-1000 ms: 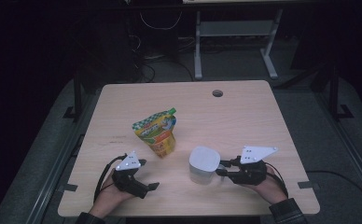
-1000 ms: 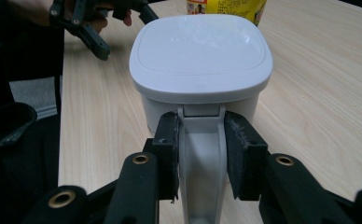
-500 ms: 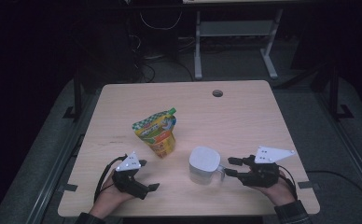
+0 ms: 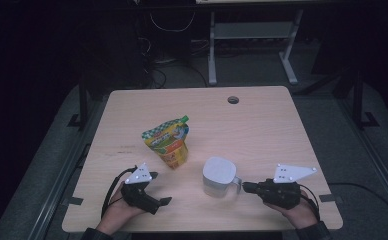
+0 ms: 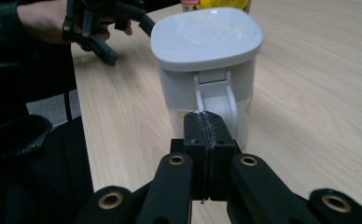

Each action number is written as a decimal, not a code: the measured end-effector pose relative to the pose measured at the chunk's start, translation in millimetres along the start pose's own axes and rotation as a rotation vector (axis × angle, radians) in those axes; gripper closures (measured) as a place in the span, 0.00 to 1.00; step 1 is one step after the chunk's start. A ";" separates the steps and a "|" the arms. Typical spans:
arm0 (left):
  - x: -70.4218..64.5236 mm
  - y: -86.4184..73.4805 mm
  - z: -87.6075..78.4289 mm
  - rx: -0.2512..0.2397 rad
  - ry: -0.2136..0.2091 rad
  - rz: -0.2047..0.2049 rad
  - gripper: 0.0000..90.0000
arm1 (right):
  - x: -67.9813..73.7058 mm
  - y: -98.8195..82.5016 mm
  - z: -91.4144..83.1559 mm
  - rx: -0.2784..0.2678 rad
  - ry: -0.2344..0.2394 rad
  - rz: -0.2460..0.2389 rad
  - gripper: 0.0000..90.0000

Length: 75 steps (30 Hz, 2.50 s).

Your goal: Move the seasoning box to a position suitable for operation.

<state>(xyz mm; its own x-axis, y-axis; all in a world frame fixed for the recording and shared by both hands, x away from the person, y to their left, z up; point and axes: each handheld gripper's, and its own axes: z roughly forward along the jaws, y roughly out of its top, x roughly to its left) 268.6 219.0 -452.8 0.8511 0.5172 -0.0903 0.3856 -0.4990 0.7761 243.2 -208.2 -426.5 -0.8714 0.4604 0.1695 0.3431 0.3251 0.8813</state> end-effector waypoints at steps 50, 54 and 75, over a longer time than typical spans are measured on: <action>-4.8 1.8 5.9 0.001 -0.028 0.008 0.00 | -29.7 1.5 27.7 0.065 -0.138 0.015 1.00; -5.2 1.8 5.8 0.003 -0.030 0.010 0.00 | -34.5 1.7 27.2 0.054 -0.143 0.031 1.00; -3.9 3.2 3.5 -0.002 -0.035 0.024 0.00 | -29.3 0.1 3.9 0.012 -0.135 0.055 1.00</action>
<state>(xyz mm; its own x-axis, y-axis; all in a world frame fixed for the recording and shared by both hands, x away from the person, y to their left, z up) 267.8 212.9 -452.1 0.8718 0.4808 -0.0936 0.3648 -0.5097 0.7792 270.1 -218.4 -433.2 -0.7962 0.5847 0.1556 0.3940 0.3059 0.8667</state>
